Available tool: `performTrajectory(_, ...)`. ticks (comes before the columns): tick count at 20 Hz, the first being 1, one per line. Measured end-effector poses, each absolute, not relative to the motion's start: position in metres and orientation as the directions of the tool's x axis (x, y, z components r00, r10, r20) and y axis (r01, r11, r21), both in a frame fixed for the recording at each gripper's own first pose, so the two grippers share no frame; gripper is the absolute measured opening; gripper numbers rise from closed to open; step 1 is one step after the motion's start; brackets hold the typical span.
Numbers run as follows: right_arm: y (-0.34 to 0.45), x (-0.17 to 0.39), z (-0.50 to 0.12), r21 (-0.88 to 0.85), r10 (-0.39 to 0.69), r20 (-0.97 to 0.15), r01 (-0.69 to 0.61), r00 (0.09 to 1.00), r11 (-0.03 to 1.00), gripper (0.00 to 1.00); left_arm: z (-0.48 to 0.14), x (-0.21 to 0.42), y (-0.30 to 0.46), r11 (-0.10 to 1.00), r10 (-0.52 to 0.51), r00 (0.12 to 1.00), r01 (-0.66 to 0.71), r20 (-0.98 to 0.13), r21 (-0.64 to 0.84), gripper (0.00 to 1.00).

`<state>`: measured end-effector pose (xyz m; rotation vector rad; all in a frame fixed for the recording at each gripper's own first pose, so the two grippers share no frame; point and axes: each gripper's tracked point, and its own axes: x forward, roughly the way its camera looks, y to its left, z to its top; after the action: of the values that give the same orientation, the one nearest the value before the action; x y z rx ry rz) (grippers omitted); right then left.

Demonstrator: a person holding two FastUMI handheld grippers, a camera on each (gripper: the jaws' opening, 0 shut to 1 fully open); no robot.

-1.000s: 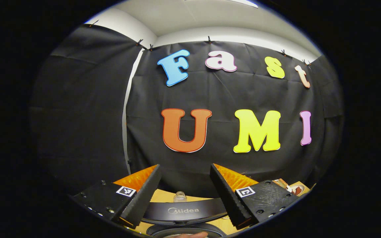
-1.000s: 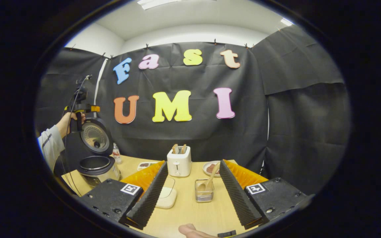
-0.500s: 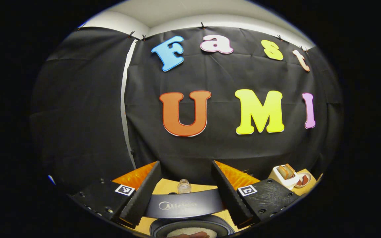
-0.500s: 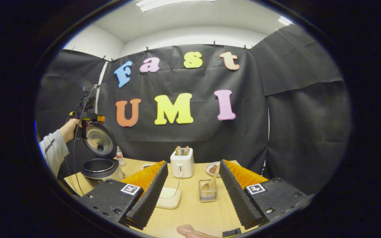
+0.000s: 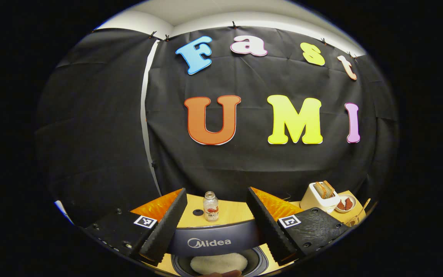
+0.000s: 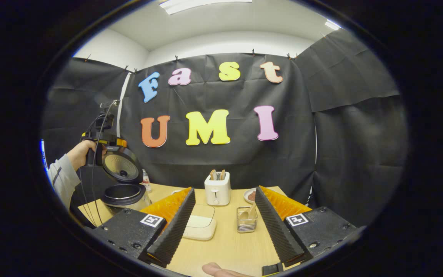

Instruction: Close the left gripper, press the button to open the rice cooker; take a wooden spoon from the chopstick holder with the right hand, scoop a spoonful of rice and pour it into the rice cooker, then put the wooden spoon back into the chopstick holder.

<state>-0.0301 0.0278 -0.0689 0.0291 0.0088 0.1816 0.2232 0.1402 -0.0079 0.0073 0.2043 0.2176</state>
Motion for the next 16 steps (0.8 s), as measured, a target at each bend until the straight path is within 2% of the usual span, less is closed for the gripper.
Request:
performTrajectory(3,0.032,-0.034,-0.076,0.04,0.19,-0.023,-0.189,0.981,0.981,1.0,-0.032,0.206,0.13,0.979,0.199,0.944,-0.204,-0.262,0.01,0.97)
performTrajectory(9,0.043,-0.049,-0.09,0.017,0.224,-0.048,-0.224,0.973,0.974,1.0,-0.083,0.17,0.118,0.982,0.171,0.917,-0.187,-0.361,-0.009,1.0)
performTrajectory(12,0.05,-0.058,-0.1,0.018,0.246,-0.059,-0.246,0.967,0.969,1.0,-0.104,0.154,0.118,0.978,0.174,0.905,-0.204,-0.388,-0.036,0.98)
performTrajectory(14,0.05,-0.066,-0.099,0.032,0.255,-0.045,-0.254,0.966,0.967,1.0,-0.11,0.145,0.114,0.978,0.169,0.909,-0.203,-0.382,-0.051,1.0)
performTrajectory(15,0.048,-0.07,-0.099,0.033,0.253,-0.041,-0.252,0.967,0.967,0.96,-0.116,0.143,0.113,0.978,0.175,0.909,-0.204,-0.379,-0.036,0.98)
performTrajectory(16,0.045,-0.073,-0.101,0.03,0.249,-0.039,-0.248,0.968,0.968,1.0,-0.121,0.14,0.112,0.979,0.182,0.906,-0.203,-0.381,-0.014,0.96)
